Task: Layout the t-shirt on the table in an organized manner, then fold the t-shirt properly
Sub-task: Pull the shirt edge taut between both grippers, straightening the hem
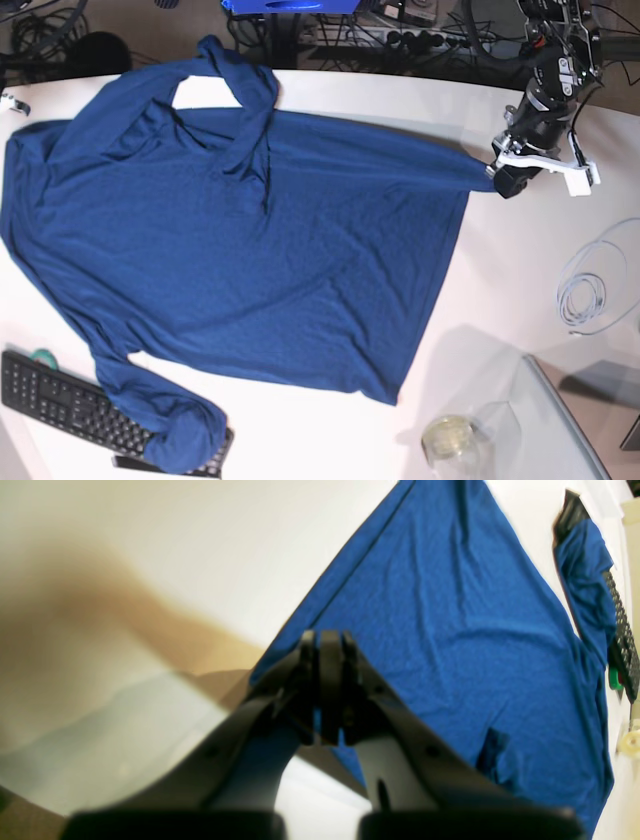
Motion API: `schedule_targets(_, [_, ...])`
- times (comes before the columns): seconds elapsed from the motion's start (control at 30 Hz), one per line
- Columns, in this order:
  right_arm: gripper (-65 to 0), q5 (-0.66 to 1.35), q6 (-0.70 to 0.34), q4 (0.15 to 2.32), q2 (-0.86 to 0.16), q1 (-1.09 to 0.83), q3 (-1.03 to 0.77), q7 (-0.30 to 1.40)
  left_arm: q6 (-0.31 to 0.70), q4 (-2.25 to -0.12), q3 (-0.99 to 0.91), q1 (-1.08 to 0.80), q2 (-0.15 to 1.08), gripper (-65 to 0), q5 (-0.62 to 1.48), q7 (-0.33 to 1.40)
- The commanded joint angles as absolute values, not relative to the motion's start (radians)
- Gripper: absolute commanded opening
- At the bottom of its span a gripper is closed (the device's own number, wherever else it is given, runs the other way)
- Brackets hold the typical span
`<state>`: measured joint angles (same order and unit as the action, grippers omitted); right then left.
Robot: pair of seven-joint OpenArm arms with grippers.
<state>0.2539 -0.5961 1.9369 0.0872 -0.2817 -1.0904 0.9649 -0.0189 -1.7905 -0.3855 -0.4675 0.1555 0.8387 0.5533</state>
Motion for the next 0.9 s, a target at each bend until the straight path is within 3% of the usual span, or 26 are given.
schedule_targets(0.0, [-65.0, 0.255, -0.604, 1.949, 0.076, -0.283, -1.09, 0.947, -0.01, -1.808, -0.389, -0.463, 0.165, -65.0, 0.848, 0.536])
schedule_targets(0.1, [-63.8, 0.257, -0.607, 1.894, 0.074, -0.28, -1.09, 0.99, -0.01, -1.805, -0.378, -0.475, 0.165, -65.0, 0.848, 0.538])
schedule_targets(0.17, [-57.8, 0.259, -0.608, 1.84, 0.068, -0.266, -1.079, 1.01, -0.01, -1.794, -0.378, -0.489, 0.165, -65.0, 0.848, 0.55])
schedule_targets(0.3, [-30.5, 0.259, -0.608, 1.724, 0.062, -0.229, -1.035, 1.038, -0.01, -1.784, -0.386, -0.495, 0.162, -65.0, 0.848, 0.587])
schedule_targets(0.33, [-26.7, 0.259, -0.608, 1.724, 0.074, -0.222, -1.035, 1.041, -0.01, -1.781, -0.386, -0.495, 0.16, -65.0, 0.848, 0.588])
schedule_targets(0.43, [-28.5, 0.259, -0.608, 1.718, 0.114, -0.211, -1.032, 1.036, -0.01, -1.778, -0.389, -0.495, 0.16, -65.0, 0.848, 0.588])
schedule_targets(0.87, [-28.7, 0.254, -0.607, 1.511, 0.088, -0.136, -1.001, 1.033, -0.01, -1.762, -0.39, -0.495, 0.16, -65.0, 0.848, 0.588])
